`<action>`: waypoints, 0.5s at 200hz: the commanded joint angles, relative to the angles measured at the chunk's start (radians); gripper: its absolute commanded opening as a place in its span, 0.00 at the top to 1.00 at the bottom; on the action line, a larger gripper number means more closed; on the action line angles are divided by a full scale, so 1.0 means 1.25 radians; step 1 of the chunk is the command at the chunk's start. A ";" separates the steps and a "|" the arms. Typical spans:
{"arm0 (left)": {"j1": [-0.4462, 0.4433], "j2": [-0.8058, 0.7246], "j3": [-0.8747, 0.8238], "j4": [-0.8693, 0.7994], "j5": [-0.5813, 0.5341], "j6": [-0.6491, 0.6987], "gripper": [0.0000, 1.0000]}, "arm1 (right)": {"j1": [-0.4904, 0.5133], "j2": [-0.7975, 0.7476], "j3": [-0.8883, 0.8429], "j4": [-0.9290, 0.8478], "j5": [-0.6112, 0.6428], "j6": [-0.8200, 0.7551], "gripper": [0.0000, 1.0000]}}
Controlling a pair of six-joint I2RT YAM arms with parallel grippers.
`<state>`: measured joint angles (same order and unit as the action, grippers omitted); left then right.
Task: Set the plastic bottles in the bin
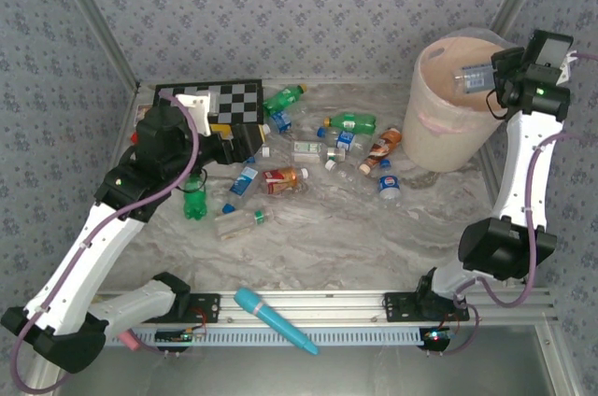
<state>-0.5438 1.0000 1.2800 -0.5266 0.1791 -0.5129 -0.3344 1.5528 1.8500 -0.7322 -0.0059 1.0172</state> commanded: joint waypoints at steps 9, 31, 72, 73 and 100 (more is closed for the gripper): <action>-0.003 -0.015 -0.004 0.002 -0.016 0.020 0.00 | -0.006 0.019 0.032 -0.002 0.021 0.012 0.48; -0.003 -0.015 -0.004 0.002 -0.015 0.022 0.00 | -0.006 0.021 0.041 -0.007 0.035 -0.004 0.37; -0.003 -0.009 -0.006 0.003 -0.016 0.024 0.00 | -0.005 0.010 0.048 -0.009 0.046 -0.030 0.00; -0.003 -0.009 -0.006 0.004 -0.016 0.024 0.00 | -0.005 0.010 0.048 -0.010 0.046 -0.031 0.00; -0.003 -0.007 -0.011 0.008 -0.014 0.020 0.00 | -0.002 -0.001 0.055 -0.021 0.054 -0.053 0.00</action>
<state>-0.5434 1.0000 1.2701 -0.5266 0.1677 -0.5053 -0.3344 1.5837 1.8809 -0.7341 0.0341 0.9924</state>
